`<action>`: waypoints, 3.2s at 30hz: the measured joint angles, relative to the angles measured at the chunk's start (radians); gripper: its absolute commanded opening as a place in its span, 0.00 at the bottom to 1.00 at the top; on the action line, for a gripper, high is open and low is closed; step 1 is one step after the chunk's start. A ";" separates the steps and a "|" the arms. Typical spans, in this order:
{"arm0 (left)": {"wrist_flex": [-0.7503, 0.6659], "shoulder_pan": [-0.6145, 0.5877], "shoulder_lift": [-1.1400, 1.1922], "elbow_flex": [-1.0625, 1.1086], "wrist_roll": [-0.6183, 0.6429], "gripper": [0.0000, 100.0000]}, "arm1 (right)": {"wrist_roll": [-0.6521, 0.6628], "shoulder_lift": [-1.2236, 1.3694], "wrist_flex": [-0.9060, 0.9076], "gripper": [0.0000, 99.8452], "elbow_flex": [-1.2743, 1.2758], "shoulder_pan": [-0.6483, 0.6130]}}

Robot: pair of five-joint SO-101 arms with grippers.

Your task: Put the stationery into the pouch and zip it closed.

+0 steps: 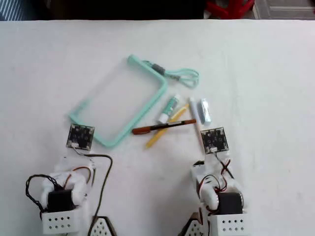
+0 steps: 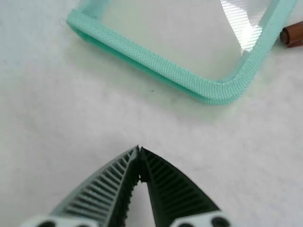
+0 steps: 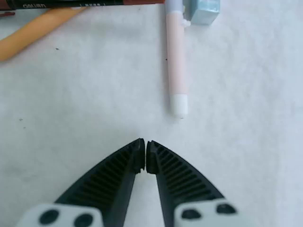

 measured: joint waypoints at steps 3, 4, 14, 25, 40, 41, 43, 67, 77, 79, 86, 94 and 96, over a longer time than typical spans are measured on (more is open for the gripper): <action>0.000 0.000 0.000 0.000 0.000 0.03 | 0.000 0.000 0.000 0.02 0.000 0.000; 0.000 0.000 0.000 0.000 0.000 0.03 | 0.000 0.000 0.000 0.02 0.000 0.000; 0.000 0.000 0.000 0.000 0.000 0.03 | 0.000 0.000 0.000 0.02 0.000 0.000; 0.000 0.000 0.000 0.000 0.000 0.03 | 0.000 0.000 0.000 0.02 0.000 0.000; 0.000 0.000 0.000 0.000 0.000 0.03 | 0.000 0.000 0.000 0.02 0.000 0.000; 0.000 0.000 0.000 0.000 0.000 0.03 | 0.000 0.000 0.000 0.02 0.000 0.000; 0.000 0.000 0.000 0.000 0.000 0.03 | 0.000 0.000 0.000 0.02 0.000 0.000; -0.011 -0.003 0.005 -0.006 0.000 0.08 | 0.000 0.000 -0.011 0.02 0.000 -0.021; -0.183 -0.041 0.002 -0.164 -0.147 0.24 | 0.000 0.000 -0.565 0.09 0.000 -0.143; -0.189 -0.002 0.003 -0.160 -0.150 0.24 | 0.000 0.000 -0.680 0.17 0.000 -0.175; -0.324 0.025 0.000 -0.066 -0.110 0.24 | 0.034 0.000 -0.841 0.12 0.000 -0.374; -0.404 0.023 0.014 0.000 -0.149 0.24 | 0.038 0.000 -0.626 0.12 0.000 -0.350; -0.404 0.028 0.014 0.000 -0.157 0.24 | 0.041 0.000 -0.609 0.12 0.000 -0.331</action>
